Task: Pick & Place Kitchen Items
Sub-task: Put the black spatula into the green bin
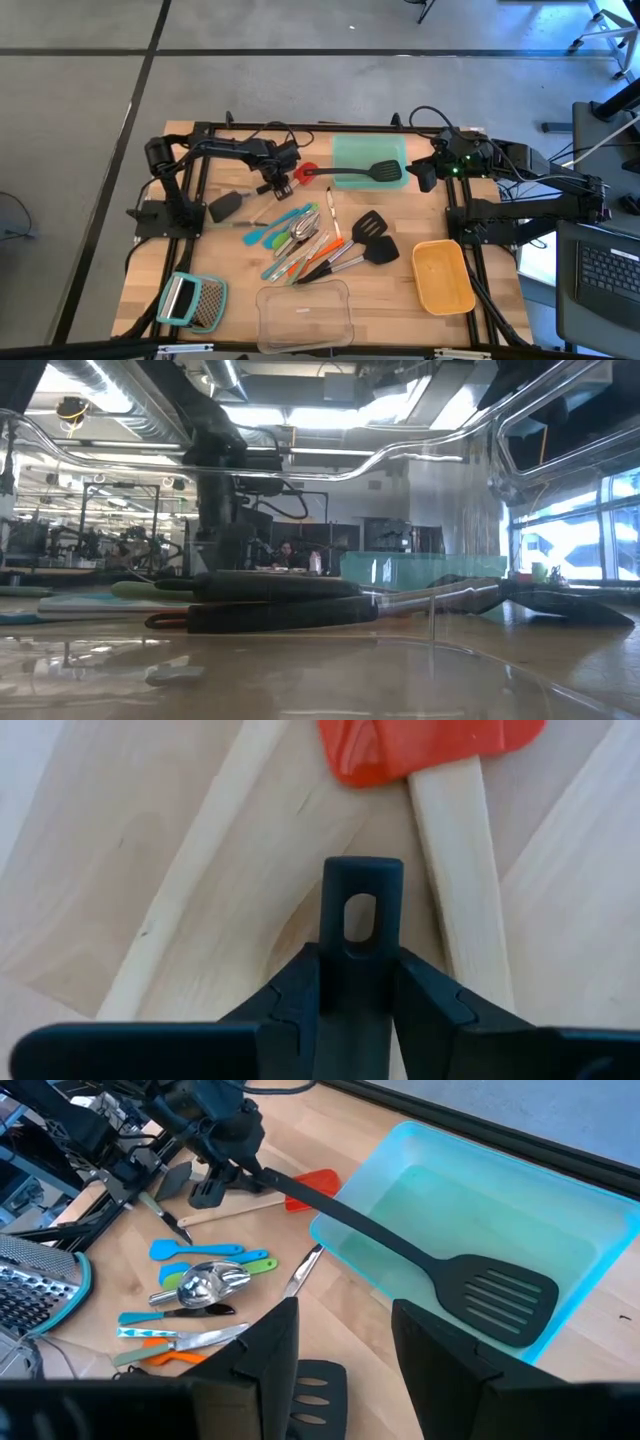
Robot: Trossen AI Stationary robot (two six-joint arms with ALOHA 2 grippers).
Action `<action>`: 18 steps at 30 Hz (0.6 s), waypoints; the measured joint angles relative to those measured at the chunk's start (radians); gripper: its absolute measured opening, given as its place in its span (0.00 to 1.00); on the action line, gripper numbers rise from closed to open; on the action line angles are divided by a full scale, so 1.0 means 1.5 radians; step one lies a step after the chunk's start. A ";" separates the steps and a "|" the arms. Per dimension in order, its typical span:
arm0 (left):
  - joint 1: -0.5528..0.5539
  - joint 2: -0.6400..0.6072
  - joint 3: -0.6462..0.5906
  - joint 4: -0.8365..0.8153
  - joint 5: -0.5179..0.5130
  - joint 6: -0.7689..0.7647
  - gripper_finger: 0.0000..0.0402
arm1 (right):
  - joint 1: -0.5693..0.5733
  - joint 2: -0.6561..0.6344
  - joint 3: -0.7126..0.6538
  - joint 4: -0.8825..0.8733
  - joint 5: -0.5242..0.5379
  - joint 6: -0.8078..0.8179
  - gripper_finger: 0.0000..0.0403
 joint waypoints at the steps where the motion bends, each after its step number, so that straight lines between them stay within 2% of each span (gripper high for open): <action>1: -0.001 -0.006 0.000 -0.001 -0.004 -0.006 0.22 | 0.000 0.000 0.000 0.000 0.000 0.000 0.41; 8: 0.012 -0.115 0.030 -0.058 -0.081 -0.029 0.22 | 0.000 0.000 0.000 0.000 -0.001 -0.008 0.41; 12: 0.023 -0.178 0.036 -0.091 -0.075 -0.042 0.22 | 0.000 0.003 0.000 -0.001 -0.002 -0.037 0.41; 18: 0.033 -0.266 0.069 -0.056 -0.061 -0.077 0.22 | 0.001 0.003 0.000 0.001 -0.012 -0.041 0.41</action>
